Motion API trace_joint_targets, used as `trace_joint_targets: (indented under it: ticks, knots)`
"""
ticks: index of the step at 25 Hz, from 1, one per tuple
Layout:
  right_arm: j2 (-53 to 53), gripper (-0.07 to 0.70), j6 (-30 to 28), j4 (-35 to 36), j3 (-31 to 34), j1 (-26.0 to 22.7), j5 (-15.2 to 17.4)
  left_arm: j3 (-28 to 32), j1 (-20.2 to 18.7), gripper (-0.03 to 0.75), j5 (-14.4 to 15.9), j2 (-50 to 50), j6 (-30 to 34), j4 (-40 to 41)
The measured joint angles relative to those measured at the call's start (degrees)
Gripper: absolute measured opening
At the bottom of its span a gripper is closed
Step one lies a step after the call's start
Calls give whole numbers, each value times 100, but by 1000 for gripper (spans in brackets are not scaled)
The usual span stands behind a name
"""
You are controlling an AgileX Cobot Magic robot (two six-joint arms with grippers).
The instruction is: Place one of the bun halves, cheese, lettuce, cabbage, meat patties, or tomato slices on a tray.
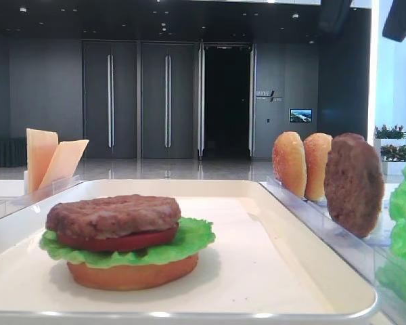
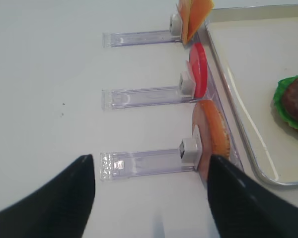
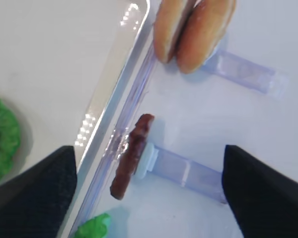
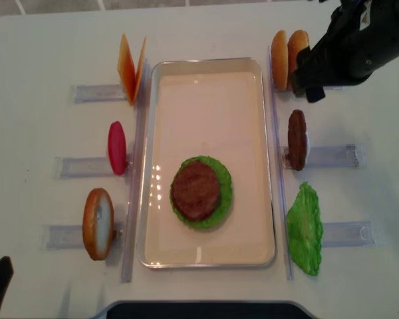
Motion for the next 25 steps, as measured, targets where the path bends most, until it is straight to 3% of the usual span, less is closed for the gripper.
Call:
trace_joint_targets:
  ticks: [7,12,22,25]
  knots:
    - [222,594,64,-43,-803,-610,528,0,0,534,0,0,0,0]
    - [351,594,64,-43,-871,-992,595,0,0,534,0,0,0,0]
    - [351,594,175,-43,-873,-2666,810,0,0,534,0,0,0,0]
    - [339,594,180,-119,-873,-2919,797,0,0,534,0,0,5,0]
